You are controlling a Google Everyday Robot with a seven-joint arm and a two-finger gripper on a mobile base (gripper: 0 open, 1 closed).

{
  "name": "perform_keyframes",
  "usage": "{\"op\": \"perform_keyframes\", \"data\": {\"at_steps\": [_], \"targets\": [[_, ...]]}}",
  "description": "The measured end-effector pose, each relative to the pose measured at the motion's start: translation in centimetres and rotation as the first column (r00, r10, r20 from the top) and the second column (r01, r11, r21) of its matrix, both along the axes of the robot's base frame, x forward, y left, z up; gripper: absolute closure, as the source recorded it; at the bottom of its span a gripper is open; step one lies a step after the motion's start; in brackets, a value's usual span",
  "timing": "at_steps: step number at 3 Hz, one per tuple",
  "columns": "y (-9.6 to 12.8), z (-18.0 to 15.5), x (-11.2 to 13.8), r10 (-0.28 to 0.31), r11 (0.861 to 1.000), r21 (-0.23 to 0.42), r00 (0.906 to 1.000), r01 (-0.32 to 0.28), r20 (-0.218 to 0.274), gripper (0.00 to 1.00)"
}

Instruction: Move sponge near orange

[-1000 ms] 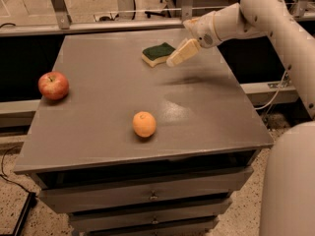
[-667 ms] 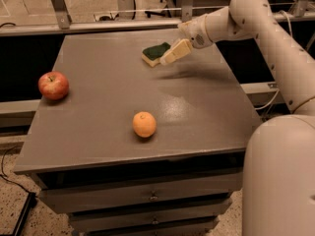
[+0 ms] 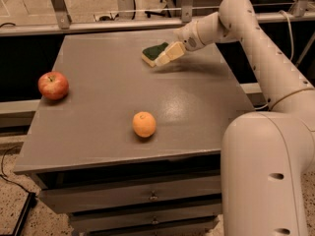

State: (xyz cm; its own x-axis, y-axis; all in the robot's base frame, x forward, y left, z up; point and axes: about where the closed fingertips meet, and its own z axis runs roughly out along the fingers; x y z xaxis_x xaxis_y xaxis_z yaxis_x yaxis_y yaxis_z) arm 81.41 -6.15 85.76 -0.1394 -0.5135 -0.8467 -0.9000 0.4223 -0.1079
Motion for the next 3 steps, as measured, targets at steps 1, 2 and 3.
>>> {"op": "perform_keyframes", "data": {"at_steps": [1, 2, 3], "targets": [[0.28, -0.86, 0.70, 0.003, 1.000, -0.023, 0.9999, -0.004, -0.012, 0.10], [0.18, -1.47, 0.94, 0.001, 0.999, -0.035, 0.9997, -0.001, -0.025, 0.26], [-0.07, -0.54, 0.77, 0.002, 0.999, -0.039, 0.9999, -0.002, -0.011, 0.59]]}}
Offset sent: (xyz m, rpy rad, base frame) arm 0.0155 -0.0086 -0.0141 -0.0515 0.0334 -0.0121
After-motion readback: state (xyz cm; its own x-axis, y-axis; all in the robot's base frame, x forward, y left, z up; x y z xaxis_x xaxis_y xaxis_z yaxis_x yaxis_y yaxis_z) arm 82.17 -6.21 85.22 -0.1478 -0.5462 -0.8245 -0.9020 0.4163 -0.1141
